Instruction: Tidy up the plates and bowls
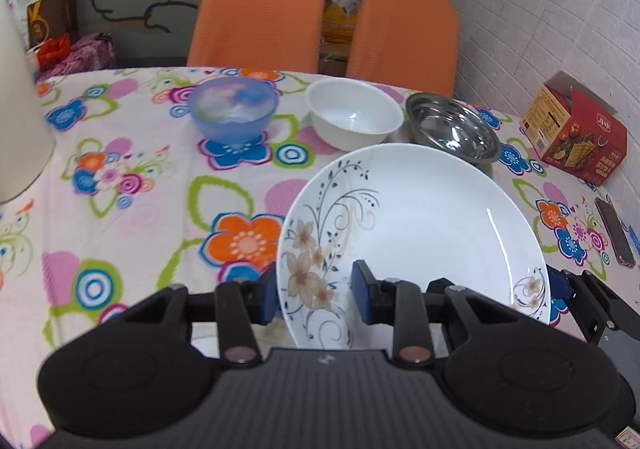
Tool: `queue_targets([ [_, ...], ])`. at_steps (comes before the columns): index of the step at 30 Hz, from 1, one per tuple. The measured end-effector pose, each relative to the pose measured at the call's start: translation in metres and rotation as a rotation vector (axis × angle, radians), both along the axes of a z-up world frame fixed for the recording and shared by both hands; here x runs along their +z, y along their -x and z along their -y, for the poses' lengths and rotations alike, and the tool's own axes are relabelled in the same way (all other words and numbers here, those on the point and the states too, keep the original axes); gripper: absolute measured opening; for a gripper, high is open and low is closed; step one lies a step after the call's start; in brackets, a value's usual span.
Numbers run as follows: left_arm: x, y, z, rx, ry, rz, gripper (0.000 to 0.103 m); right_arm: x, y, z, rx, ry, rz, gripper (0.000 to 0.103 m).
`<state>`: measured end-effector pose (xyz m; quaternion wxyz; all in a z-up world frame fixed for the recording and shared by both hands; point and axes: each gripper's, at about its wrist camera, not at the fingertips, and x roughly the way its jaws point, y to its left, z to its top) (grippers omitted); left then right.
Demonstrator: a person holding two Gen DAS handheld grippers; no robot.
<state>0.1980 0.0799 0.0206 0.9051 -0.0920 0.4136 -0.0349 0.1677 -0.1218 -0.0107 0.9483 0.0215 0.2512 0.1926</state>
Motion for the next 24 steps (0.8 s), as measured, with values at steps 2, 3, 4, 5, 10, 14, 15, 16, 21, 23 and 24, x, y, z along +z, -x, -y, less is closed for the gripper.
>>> queue_targets([
  [2,0.003,0.021,-0.02,0.037,-0.009,0.003,0.03,0.004,0.011,-0.017,0.037,-0.004,0.01,0.075],
  [3,0.004,0.03,-0.028,0.055,-0.023,0.006,0.03,0.004,0.016,-0.025,0.054,-0.005,0.015,0.075],
  [4,0.005,0.039,-0.036,0.07,-0.04,0.011,0.03,0.003,0.021,-0.035,0.077,-0.007,0.014,0.075],
  [5,0.005,0.049,-0.045,0.091,-0.053,0.014,0.03,0.003,0.026,-0.044,0.096,-0.012,0.008,0.075],
  [10,-0.004,0.087,-0.074,0.137,-0.063,-0.005,0.03,-0.004,0.051,-0.077,0.176,-0.019,-0.016,0.075],
  [14,-0.017,0.107,-0.08,0.129,-0.041,-0.017,0.03,-0.015,0.065,-0.085,0.185,-0.01,-0.064,0.075],
  [15,-0.021,0.109,-0.08,0.127,-0.029,-0.019,0.03,-0.017,0.069,-0.086,0.186,-0.003,-0.07,0.075],
  [16,-0.023,0.111,-0.08,0.126,-0.023,-0.014,0.03,-0.018,0.075,-0.087,0.186,0.006,-0.056,0.075],
  [21,-0.025,0.116,-0.081,0.135,-0.018,0.014,0.03,-0.019,0.078,-0.09,0.192,0.025,-0.049,0.075],
  [23,-0.026,0.117,-0.082,0.153,-0.032,0.019,0.03,-0.021,0.08,-0.089,0.197,0.033,-0.042,0.075],
  [24,-0.026,0.117,-0.083,0.161,-0.031,0.018,0.03,-0.021,0.08,-0.089,0.189,0.037,-0.04,0.076],
])
